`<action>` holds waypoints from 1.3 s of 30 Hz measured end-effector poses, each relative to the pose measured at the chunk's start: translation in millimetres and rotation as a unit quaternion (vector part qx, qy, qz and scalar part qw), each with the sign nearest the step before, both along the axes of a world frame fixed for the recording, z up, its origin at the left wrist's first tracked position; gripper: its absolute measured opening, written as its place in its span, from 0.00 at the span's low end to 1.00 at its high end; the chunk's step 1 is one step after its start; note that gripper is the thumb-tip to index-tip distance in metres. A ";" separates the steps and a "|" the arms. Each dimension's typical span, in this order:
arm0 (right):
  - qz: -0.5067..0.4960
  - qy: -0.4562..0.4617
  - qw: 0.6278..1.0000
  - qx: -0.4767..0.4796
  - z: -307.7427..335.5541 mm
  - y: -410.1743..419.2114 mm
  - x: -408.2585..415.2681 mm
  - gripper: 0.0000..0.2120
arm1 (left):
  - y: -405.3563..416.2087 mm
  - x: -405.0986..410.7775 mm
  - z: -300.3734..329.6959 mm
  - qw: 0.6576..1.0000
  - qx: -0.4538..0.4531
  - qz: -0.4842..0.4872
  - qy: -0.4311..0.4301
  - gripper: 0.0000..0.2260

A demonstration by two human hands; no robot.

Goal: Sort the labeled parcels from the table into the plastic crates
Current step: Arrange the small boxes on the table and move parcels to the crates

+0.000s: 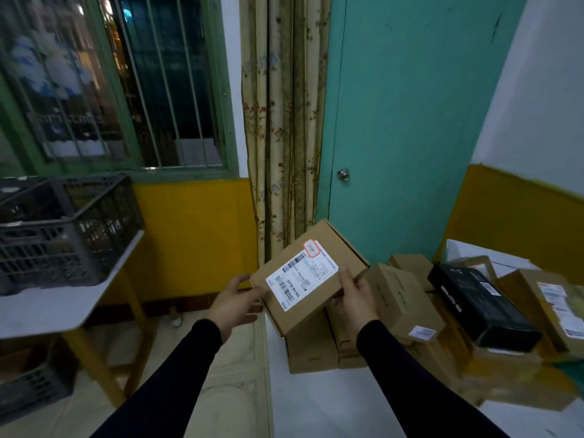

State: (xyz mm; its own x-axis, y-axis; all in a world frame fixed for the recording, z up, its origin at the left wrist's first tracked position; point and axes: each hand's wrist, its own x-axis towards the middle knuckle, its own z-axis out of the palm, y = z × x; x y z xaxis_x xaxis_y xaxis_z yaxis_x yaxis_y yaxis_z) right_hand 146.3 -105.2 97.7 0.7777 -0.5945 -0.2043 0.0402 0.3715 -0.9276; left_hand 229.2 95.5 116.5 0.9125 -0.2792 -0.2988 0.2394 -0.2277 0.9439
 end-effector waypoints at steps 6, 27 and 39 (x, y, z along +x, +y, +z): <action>-0.003 -0.066 0.990 0.121 7.3 2.1 3.2 0.19 | -3.6 -6.4 6.7 0.998 -0.032 -0.047 0.018 0.27; 0.181 0.065 0.947 -0.257 24.3 25.9 -17.8 0.29 | 19.2 5.0 72.9 0.990 -0.023 -0.028 -0.139 0.20; 0.111 -0.017 0.974 -0.195 31.0 34.8 -5.8 0.23 | 6.9 -18.6 54.9 0.987 -0.033 -0.013 -0.157 0.23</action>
State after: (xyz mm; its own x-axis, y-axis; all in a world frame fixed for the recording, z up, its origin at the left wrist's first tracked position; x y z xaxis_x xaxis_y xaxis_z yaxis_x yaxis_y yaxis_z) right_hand 140.5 -70.4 128.7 0.8986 -0.4376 0.0314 0.0317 -0.0066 -0.9995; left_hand 210.6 102.5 171.4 0.9497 -0.3128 0.0164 -0.0714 -0.1653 0.9837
